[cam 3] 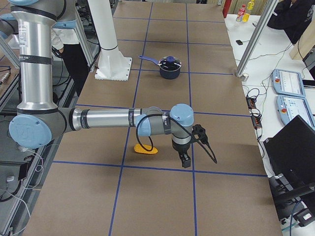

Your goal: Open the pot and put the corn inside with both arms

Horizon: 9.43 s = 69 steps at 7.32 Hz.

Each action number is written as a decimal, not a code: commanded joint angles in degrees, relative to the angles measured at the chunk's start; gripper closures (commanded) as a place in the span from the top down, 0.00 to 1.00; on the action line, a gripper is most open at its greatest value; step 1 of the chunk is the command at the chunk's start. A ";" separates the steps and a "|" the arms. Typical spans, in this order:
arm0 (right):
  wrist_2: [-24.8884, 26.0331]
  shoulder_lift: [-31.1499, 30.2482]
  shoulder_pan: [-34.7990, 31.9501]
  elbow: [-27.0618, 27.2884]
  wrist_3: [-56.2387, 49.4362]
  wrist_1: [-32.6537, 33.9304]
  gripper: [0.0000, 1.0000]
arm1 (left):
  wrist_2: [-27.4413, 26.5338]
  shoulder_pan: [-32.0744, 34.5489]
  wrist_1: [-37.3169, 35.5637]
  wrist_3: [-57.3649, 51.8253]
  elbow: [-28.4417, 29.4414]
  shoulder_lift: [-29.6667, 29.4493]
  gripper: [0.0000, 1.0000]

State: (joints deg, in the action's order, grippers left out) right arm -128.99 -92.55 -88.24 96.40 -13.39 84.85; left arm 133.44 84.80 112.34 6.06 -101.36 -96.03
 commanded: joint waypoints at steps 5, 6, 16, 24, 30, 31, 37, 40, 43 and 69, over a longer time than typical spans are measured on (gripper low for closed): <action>0.05 -0.79 -0.09 -0.42 0.03 -1.00 1.00 | -16.66 -29.64 -11.52 46.89 -2.78 -20.88 0.99; 0.05 -0.88 -0.09 -0.42 0.03 -1.00 1.00 | -22.20 -35.79 -22.23 49.72 -4.18 -27.56 0.99; 0.05 -0.97 -0.09 -1.04 0.03 -1.00 1.00 | -32.98 -58.61 -32.36 76.73 10.40 -48.73 0.97; 0.23 -0.97 0.00 -1.13 0.03 -1.00 1.00 | -33.24 -58.53 -27.70 76.47 13.65 -48.46 0.97; 0.23 -0.88 0.00 -1.21 0.03 -1.00 1.00 | -34.21 -58.53 -26.47 75.86 12.86 -46.79 0.04; 0.23 -0.88 0.00 -1.47 0.03 -1.00 1.00 | -34.21 -58.35 -26.64 75.77 11.81 -46.79 0.00; 0.14 -0.88 0.00 -1.56 0.03 -1.00 1.00 | -34.03 -54.24 -37.02 65.54 -6.26 -38.93 0.00; 0.05 -0.88 0.00 -1.56 0.12 -1.00 1.00 | -33.25 -47.82 -31.17 51.02 -9.55 -28.73 0.00; 0.05 -0.79 0.00 -2.00 0.12 -1.44 1.00 | -24.21 -40.53 -16.75 37.15 -9.38 -13.00 0.00; -4.52 -8.93 4.10 3.79 22.36 -17.44 1.00 | -0.81 3.08 -20.26 -20.21 7.50 3.55 0.98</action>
State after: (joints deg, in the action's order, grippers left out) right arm -133.36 -97.54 -86.77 98.35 -0.02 74.82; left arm 131.58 86.73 89.57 -13.58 -94.33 -95.10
